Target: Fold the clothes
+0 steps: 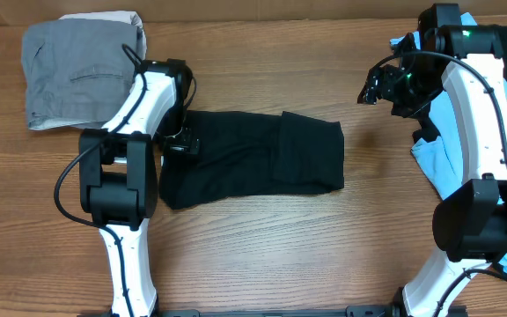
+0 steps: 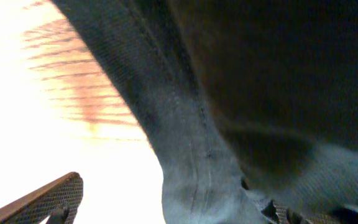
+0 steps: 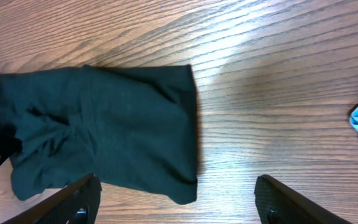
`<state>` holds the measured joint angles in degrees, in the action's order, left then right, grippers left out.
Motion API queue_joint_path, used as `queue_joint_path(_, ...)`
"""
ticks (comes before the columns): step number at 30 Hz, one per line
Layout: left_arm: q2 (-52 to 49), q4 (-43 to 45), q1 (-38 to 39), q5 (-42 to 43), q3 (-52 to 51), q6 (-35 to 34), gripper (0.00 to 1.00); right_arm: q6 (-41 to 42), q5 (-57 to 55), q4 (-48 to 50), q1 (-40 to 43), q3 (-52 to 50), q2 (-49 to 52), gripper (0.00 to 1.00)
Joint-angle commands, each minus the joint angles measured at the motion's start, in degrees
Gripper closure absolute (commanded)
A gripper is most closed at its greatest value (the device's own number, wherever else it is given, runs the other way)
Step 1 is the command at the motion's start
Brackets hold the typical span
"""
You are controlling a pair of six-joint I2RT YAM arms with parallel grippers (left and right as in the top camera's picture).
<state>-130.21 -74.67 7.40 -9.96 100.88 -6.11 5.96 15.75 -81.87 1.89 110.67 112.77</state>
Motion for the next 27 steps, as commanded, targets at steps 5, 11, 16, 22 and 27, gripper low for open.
queue_joint_path(5,0.2,8.6,0.2,14.9,-9.2,-1.6,0.0,-0.4,-1.4,0.5,0.1,0.7,-0.6,0.17)
queue_joint_path(11,0.2,16.8,1.5,20.6,-15.2,-1.9,0.24,-0.4,-1.9,0.5,0.1,0.7,-0.6,0.17)
queue_joint_path(16,0.2,20.7,2.3,23.8,-15.9,-1.9,0.54,-0.4,-1.8,0.5,0.1,0.7,-0.6,0.17)
queue_joint_path(22,0.2,22.5,2.4,23.9,-15.9,-2.0,0.92,-0.3,-1.8,0.5,0.1,0.7,-0.6,0.25)
queue_joint_path(27,0.8,19.7,0.7,22.8,-13.3,-0.8,0.96,0.0,0.8,0.2,-0.5,-0.2,-0.5,0.57)
